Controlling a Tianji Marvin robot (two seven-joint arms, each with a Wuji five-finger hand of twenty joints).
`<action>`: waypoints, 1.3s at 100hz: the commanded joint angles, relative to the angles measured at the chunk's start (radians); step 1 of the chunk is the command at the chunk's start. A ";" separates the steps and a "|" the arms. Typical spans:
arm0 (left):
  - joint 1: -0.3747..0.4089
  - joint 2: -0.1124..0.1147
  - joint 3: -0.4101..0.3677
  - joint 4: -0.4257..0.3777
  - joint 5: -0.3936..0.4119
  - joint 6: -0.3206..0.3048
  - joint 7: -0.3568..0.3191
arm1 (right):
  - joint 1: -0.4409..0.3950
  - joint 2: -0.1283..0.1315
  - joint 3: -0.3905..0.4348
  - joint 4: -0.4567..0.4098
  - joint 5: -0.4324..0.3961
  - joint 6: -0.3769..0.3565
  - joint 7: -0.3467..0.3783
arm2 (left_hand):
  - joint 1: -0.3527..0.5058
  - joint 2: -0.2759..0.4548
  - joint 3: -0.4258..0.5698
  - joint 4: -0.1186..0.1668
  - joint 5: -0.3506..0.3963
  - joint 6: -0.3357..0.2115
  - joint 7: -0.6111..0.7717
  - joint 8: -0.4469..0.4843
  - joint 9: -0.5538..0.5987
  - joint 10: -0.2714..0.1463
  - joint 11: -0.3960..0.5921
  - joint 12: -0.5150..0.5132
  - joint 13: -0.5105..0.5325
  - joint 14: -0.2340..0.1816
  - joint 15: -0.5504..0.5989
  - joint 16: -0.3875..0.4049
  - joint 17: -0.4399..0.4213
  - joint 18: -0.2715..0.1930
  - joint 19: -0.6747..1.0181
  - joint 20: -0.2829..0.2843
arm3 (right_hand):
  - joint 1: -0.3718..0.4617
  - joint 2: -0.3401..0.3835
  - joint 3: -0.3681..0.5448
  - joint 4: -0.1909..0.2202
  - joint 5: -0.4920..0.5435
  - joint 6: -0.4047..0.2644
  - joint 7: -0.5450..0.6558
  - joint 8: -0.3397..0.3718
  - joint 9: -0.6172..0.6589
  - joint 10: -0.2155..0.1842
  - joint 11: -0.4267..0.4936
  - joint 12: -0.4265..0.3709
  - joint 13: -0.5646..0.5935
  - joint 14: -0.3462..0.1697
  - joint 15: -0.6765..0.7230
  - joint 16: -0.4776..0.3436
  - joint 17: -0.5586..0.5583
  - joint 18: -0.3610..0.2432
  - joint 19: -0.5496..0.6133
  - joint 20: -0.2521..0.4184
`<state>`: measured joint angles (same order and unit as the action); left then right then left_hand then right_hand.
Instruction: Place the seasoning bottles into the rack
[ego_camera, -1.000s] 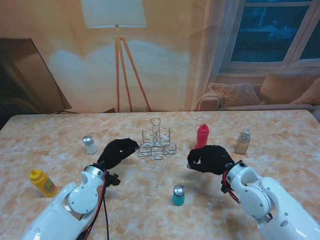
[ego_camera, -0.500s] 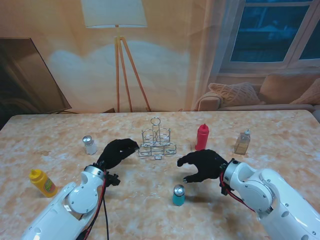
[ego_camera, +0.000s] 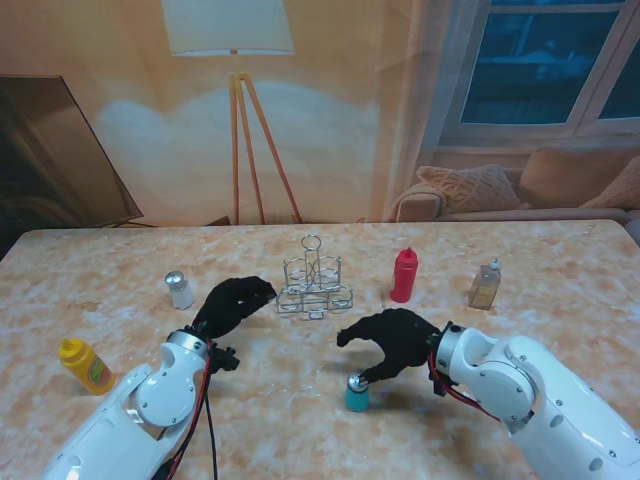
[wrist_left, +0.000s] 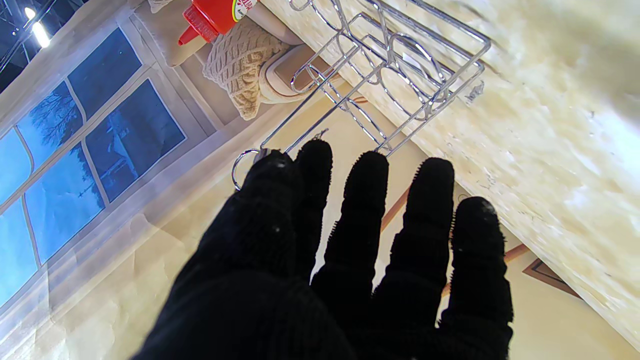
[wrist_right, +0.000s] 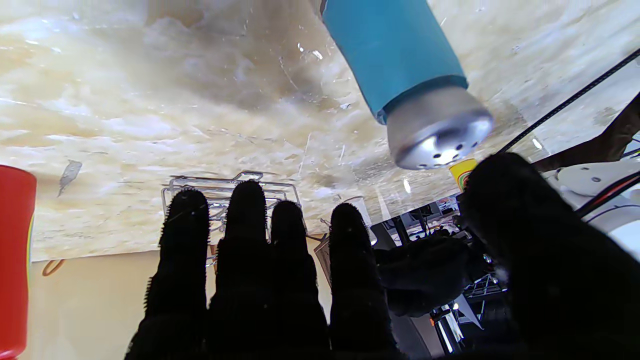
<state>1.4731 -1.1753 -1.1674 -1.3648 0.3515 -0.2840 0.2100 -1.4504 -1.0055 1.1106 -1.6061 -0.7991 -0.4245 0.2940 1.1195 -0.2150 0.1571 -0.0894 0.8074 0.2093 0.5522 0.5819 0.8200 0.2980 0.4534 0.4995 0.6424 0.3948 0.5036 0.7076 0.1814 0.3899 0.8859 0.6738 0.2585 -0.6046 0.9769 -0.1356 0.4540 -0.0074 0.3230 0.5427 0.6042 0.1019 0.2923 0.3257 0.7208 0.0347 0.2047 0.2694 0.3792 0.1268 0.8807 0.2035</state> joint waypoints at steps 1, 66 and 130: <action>0.004 -0.002 -0.002 -0.003 0.001 0.001 -0.012 | -0.001 -0.002 -0.013 0.006 0.002 -0.010 0.020 | 0.018 0.014 -0.022 0.006 -0.018 -0.002 0.000 -0.001 0.005 0.000 0.002 0.006 -0.001 0.009 -0.011 0.024 -0.007 0.009 -0.005 0.022 | -0.028 -0.053 0.025 -0.022 -0.023 -0.027 0.008 -0.005 -0.030 0.003 0.014 -0.006 -0.014 0.010 0.008 0.007 -0.012 0.008 0.018 -0.005; 0.005 -0.001 -0.005 -0.002 0.002 -0.005 -0.012 | 0.067 0.009 -0.105 0.050 0.022 -0.034 0.064 | 0.022 0.010 -0.028 0.006 -0.020 -0.002 -0.002 0.000 0.004 -0.001 0.000 0.005 -0.002 0.008 -0.015 0.022 -0.007 0.009 -0.007 0.021 | 0.027 -0.147 0.119 -0.031 -0.022 -0.089 0.070 -0.009 -0.014 -0.014 0.041 0.023 0.046 -0.037 0.045 0.048 0.041 0.013 0.053 0.023; 0.004 0.000 -0.009 0.001 0.014 -0.005 -0.008 | 0.084 0.007 -0.132 0.067 0.005 -0.041 0.040 | 0.023 0.011 -0.035 0.006 -0.020 -0.003 -0.004 0.001 0.004 -0.001 0.000 0.005 -0.001 0.008 -0.015 0.022 -0.011 0.010 -0.012 0.020 | 0.087 -0.167 0.163 -0.033 0.099 -0.212 0.339 0.132 0.065 -0.147 0.317 0.325 0.190 -0.218 0.387 0.316 0.166 -0.040 0.082 0.118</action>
<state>1.4736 -1.1748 -1.1739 -1.3630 0.3645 -0.2879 0.2139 -1.3651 -0.9936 0.9854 -1.5412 -0.7926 -0.4625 0.3185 1.1199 -0.2150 0.1519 -0.0895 0.8074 0.2093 0.5522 0.5819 0.8200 0.2980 0.4534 0.4995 0.6424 0.3949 0.5035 0.7076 0.1814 0.3900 0.8774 0.6740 0.3247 -0.7290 1.1119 -0.1479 0.5350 -0.1884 0.6301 0.6523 0.6542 -0.0106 0.5896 0.6075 0.8830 -0.1488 0.5559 0.5537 0.5252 0.1150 0.9377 0.3005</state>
